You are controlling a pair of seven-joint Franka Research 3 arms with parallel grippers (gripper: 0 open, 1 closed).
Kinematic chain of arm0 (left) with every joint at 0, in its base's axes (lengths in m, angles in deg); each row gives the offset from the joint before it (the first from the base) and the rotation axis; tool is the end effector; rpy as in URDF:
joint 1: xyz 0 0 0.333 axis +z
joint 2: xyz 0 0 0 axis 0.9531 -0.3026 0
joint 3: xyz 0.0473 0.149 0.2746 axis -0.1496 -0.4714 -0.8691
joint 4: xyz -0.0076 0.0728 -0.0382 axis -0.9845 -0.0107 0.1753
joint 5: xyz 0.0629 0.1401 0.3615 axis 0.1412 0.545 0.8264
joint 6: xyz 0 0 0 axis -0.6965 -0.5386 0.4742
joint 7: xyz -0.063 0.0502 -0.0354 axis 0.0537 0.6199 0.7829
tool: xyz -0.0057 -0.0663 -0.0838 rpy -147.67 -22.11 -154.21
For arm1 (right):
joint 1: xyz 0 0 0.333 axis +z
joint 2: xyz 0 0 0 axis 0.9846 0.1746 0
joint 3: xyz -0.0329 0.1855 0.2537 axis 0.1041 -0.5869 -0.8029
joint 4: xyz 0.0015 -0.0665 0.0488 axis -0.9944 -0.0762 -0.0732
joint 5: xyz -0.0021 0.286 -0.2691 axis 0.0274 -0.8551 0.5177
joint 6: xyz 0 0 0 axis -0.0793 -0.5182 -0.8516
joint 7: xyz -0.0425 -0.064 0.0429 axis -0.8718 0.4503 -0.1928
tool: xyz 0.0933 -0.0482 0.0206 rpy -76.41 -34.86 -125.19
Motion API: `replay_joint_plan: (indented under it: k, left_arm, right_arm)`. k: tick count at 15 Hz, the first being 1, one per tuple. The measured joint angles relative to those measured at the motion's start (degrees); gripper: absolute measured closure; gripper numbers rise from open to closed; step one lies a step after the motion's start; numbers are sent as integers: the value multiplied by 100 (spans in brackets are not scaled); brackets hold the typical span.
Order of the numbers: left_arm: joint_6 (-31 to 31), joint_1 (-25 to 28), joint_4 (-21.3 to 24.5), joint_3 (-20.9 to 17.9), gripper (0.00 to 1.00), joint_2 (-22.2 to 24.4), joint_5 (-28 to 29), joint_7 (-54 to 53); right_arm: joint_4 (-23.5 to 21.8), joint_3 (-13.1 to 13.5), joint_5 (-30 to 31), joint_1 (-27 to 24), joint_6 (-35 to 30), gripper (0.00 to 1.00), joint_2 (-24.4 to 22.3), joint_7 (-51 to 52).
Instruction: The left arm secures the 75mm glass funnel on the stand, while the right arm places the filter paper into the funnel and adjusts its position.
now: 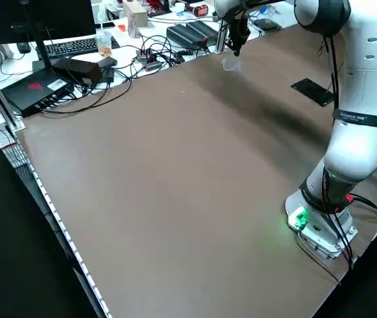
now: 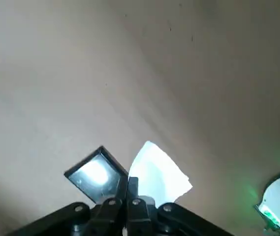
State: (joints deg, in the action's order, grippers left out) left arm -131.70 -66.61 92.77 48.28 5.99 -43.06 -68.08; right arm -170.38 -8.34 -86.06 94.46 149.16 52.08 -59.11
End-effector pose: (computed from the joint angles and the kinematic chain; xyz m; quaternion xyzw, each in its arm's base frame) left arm 0.6291 -0.2177 0.3863 0.9892 -0.0664 0.0161 0.1294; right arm 0.5956 0.1796 0.5020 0.9391 -0.3242 -0.1140 0.0067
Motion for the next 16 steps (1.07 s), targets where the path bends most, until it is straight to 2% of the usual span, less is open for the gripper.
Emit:
replay_joint_plan:
  k: [7,11,16]
  left_arm:
    - [6,-18,-56,280,98,-49,36,-1386]
    - [11,1,-149,445,98,-53,36,-1640]
    - [42,25,-214,609,98,-81,36,-2519]
  right_arm:
    - [198,10,-228,89,-615,99,-2,-3]
    - [217,25,-235,71,-693,99,-13,-3]
    - [254,67,-236,57,-725,99,-151,-2]
